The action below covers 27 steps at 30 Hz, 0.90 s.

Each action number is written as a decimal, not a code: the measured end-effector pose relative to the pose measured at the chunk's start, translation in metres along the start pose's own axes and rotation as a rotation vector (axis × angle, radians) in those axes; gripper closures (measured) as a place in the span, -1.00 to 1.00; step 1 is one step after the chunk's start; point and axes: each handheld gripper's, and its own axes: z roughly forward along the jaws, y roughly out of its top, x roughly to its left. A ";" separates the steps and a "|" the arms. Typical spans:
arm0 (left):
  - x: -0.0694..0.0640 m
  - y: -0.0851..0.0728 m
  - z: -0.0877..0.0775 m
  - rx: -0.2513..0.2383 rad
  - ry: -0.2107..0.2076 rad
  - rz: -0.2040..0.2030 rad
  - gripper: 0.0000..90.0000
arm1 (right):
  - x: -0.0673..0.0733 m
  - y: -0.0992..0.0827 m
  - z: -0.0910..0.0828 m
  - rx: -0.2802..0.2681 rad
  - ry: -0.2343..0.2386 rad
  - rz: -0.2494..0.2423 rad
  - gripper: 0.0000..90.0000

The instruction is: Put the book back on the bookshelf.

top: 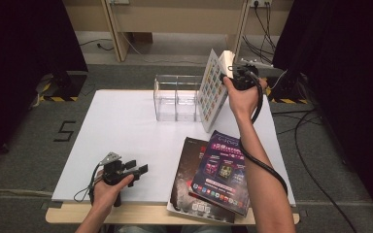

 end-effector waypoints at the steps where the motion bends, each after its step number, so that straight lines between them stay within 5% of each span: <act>1: 0.000 0.000 0.000 -0.001 0.000 0.000 -0.28 | 0.000 -0.001 -0.002 -0.002 0.002 -0.001 0.17; 27: -0.004 0.001 -0.001 0.000 -0.002 0.013 -0.31 | -0.009 -0.034 -0.034 -0.018 0.030 0.001 0.13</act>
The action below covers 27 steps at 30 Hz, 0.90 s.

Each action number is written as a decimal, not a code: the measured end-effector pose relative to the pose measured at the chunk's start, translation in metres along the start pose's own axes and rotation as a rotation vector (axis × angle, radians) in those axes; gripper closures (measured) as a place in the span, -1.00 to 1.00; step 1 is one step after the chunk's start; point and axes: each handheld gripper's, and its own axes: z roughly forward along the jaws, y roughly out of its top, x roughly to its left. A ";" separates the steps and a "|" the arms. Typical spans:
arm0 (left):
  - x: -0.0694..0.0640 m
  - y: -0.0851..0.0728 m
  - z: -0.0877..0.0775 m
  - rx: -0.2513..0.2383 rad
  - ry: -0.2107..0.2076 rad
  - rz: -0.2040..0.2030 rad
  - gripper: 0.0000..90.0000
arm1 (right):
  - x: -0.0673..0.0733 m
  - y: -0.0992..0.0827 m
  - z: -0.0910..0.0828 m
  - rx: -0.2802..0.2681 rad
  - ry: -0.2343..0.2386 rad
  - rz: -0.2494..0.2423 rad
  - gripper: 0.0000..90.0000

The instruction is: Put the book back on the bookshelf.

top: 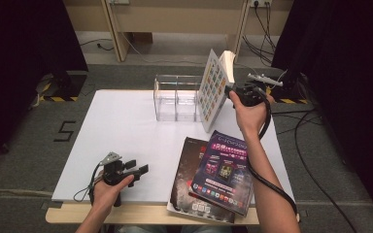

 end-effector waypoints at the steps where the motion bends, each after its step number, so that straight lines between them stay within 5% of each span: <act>1: 0.000 0.000 0.000 0.000 -0.001 0.001 -0.31 | 0.000 -0.001 -0.001 0.000 0.002 -0.002 0.13; 27: -0.007 0.002 0.004 0.005 -0.011 0.020 -0.31 | -0.009 -0.042 -0.021 0.088 0.024 -0.013 0.14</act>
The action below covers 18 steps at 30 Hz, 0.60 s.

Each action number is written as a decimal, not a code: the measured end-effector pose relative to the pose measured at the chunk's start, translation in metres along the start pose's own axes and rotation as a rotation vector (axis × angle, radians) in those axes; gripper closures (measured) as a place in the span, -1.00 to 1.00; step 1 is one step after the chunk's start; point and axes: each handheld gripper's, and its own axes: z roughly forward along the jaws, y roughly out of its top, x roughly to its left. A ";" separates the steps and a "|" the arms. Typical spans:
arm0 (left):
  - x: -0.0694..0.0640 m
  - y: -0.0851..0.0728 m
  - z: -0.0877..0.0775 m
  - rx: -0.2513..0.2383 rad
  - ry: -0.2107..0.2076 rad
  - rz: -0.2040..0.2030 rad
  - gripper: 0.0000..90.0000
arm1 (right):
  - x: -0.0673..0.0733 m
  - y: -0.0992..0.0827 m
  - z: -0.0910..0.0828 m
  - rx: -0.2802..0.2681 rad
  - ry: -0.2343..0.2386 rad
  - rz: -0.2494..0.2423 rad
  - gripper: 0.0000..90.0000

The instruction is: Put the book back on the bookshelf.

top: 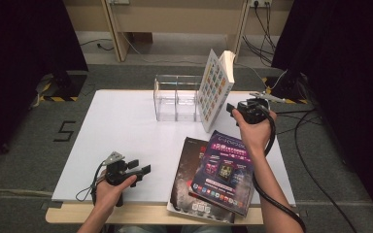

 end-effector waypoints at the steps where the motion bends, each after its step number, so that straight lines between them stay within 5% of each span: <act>1: 0.000 0.000 0.000 0.001 0.000 0.002 -0.31 | -0.001 -0.003 0.000 0.005 0.003 0.002 0.14; 18: -0.004 0.002 0.002 0.001 -0.010 0.006 -0.31 | -0.018 -0.040 -0.008 0.115 -0.004 0.037 0.14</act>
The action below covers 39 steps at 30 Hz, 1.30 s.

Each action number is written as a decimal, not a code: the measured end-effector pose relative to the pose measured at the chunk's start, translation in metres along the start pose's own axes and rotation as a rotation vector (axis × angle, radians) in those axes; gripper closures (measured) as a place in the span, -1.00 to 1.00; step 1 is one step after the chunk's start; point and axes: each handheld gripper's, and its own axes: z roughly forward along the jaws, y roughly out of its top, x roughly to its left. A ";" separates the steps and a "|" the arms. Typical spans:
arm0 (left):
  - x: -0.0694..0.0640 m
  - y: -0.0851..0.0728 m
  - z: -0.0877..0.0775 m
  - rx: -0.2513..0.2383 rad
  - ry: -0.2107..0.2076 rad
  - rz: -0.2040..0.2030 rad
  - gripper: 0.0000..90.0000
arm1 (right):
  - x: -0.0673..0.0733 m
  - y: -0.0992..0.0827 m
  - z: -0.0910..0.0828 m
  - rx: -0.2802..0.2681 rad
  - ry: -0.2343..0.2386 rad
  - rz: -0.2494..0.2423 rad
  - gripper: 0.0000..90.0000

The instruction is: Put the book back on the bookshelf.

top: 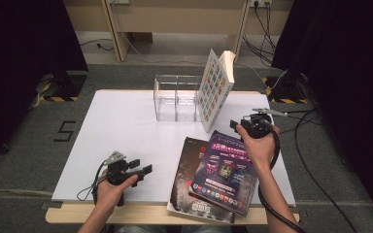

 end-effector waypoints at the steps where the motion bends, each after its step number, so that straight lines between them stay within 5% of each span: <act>1: -0.001 0.000 0.000 0.002 -0.002 0.003 -0.31 | -0.002 -0.003 0.000 0.007 -0.003 0.002 0.14; 6: -0.007 0.002 0.005 0.008 -0.018 0.016 -0.29 | -0.015 -0.020 -0.001 0.047 -0.021 0.021 0.18; 13: -0.019 0.007 0.014 0.022 -0.055 0.041 -0.20 | -0.034 -0.038 -0.006 0.109 -0.047 0.038 0.61; 21: -0.030 0.010 0.026 0.037 -0.093 0.046 -0.01 | -0.051 -0.052 -0.007 0.162 -0.092 0.080 0.88; 39: -0.058 0.009 0.042 0.106 -0.144 0.120 0.46 | -0.085 -0.067 0.003 0.235 -0.288 0.112 1.00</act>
